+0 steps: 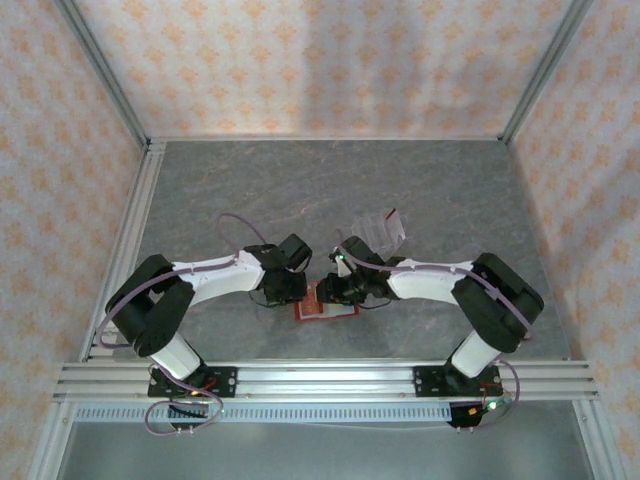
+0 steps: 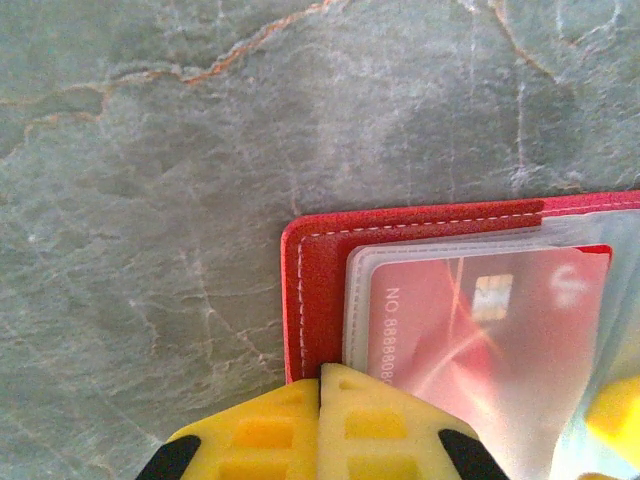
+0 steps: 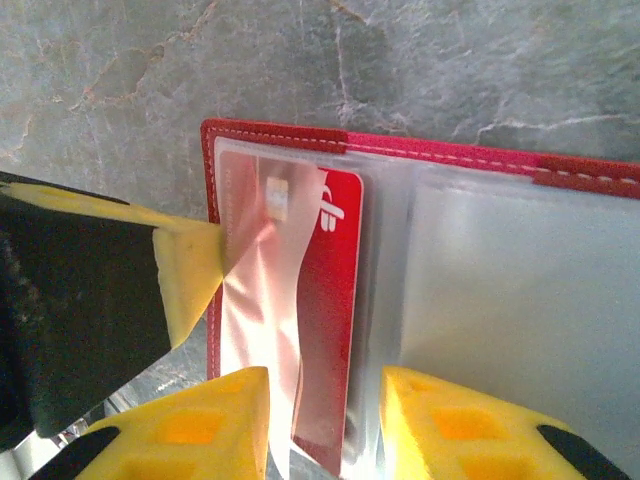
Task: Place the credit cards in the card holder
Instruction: Insert the credit card into the card slot, then flip over the card slot in the card holder.
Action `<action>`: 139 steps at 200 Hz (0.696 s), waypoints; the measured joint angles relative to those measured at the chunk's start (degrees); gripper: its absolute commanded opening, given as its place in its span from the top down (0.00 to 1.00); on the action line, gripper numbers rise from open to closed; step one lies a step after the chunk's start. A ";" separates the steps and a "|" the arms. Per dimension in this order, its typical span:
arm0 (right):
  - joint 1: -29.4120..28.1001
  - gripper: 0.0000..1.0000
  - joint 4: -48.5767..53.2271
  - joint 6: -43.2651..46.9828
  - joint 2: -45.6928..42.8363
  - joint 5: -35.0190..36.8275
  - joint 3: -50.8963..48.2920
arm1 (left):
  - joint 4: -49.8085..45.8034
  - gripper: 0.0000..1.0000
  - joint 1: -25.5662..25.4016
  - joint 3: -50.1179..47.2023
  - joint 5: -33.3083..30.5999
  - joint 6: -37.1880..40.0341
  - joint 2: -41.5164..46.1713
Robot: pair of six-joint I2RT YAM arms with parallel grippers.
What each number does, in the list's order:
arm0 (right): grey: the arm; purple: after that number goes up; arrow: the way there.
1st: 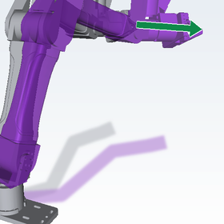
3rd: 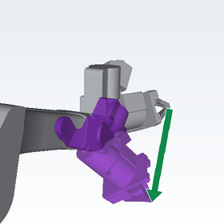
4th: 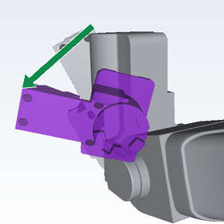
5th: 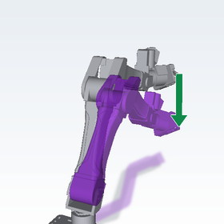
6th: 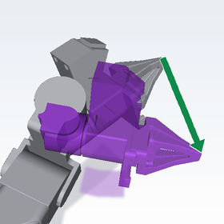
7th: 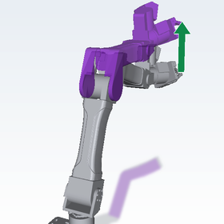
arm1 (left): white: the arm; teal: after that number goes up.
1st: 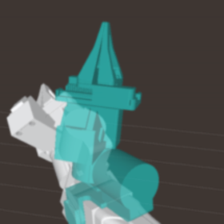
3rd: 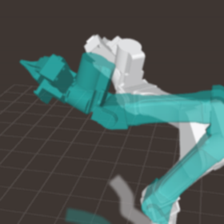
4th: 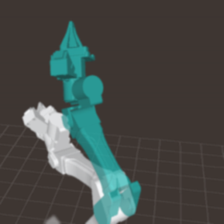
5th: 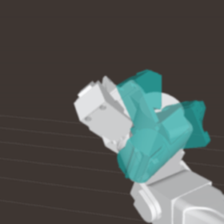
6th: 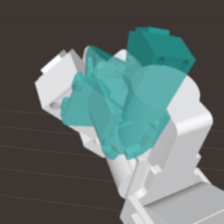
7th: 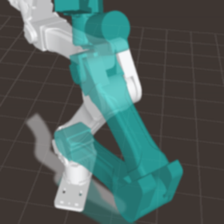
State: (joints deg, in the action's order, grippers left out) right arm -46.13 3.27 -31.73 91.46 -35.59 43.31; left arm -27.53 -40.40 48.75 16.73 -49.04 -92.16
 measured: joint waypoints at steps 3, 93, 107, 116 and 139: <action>0.00 0.65 0.52 0.09 -0.28 0.04 0.17 | 0.02 1.00 0.00 -0.04 0.00 0.00 0.02; 0.70 0.67 19.82 12.09 -0.70 10.43 15.06 | 1.07 1.00 0.00 -0.92 -0.02 -0.22 0.70; 0.70 0.67 22.08 13.73 1.25 12.41 16.33 | 1.07 1.00 0.00 -0.92 -0.02 -0.24 0.70; 0.70 0.68 23.47 14.56 2.32 13.62 16.65 | 1.07 1.00 0.00 -0.92 -0.02 -0.26 0.70; 0.70 0.68 26.05 16.11 4.46 15.58 16.85 | 1.07 1.00 0.00 -0.92 -0.04 -0.42 0.70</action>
State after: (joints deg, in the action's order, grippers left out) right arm -45.43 29.32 -15.62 95.92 -20.01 60.16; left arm -26.46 -40.40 47.83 16.69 -49.45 -91.46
